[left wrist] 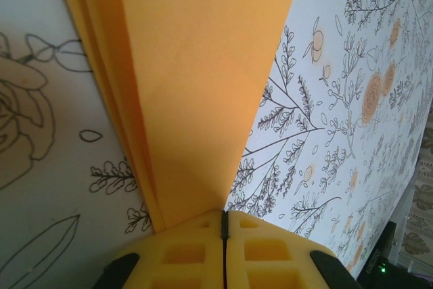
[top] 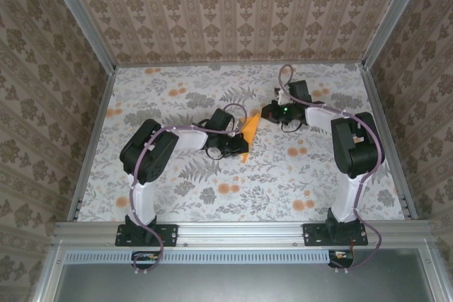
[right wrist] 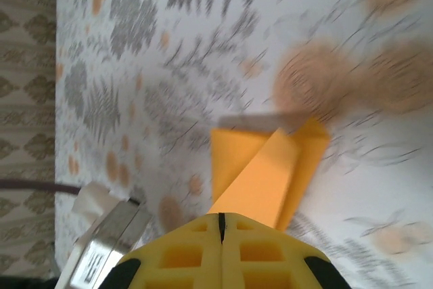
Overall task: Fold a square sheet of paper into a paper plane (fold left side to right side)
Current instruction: Fold the wing for the fifth time at the center of the table.
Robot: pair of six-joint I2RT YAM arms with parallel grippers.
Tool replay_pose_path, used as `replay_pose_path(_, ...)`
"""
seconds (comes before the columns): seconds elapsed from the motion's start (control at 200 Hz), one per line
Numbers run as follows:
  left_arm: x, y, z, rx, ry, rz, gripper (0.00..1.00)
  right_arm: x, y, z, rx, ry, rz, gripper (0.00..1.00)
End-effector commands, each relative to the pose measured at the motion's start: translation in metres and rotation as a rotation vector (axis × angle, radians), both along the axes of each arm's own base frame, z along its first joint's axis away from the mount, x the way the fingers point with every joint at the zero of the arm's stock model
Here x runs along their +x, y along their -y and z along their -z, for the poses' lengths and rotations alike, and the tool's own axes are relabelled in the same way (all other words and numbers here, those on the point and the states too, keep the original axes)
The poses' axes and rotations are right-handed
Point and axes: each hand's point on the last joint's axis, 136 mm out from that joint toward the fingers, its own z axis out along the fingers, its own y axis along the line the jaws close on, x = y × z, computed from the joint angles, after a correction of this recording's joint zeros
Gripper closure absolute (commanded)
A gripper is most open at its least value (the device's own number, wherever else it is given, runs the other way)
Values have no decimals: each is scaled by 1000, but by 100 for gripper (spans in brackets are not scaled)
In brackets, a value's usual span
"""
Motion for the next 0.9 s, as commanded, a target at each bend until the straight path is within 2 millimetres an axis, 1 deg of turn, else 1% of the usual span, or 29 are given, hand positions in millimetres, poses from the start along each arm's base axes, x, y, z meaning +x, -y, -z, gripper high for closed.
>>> replay_pose_path(0.0, -26, -21, 29, 132, -107, -8, 93, -19, -26, 4, 51, -37, -53, 100)
replay_pose_path(0.08, -26, -21, 28, 131, -103, -7, 93, -22, -34, 14, 41, -62, -63, 100)
replay_pose_path(0.215, -24, -19, 23, 121, -93, -5, 92, -23, -40, 36, 24, -118, -66, 100)
replay_pose_path(0.35, -21, -16, 11, 99, -67, 3, 91, -29, -34, 58, -44, -187, -55, 100)
replay_pose_path(0.495, -17, -10, -8, 65, -34, 14, 87, -37, -28, 76, -85, -245, -45, 100)
replay_pose_path(0.555, -16, -8, -17, 49, -14, 19, 85, -39, -26, 80, -99, -261, -45, 100)
replay_pose_path(0.645, -15, -6, -32, 20, 7, 26, 85, -42, -24, 85, -112, -275, -45, 100)
replay_pose_path(0.715, -18, -5, -40, 2, 5, 39, 85, -43, -23, 86, -114, -278, -48, 100)
replay_pose_path(0.825, -25, -3, -41, -15, -17, 56, 87, -43, -23, 86, -120, -278, -50, 100)
replay_pose_path(0.845, -30, 0, -42, -35, -39, 73, 87, -43, -23, 86, -121, -276, -50, 100)
replay_pose_path(0.895, -34, 3, -41, -50, -55, 87, 87, -42, -23, 86, -123, -276, -50, 100)
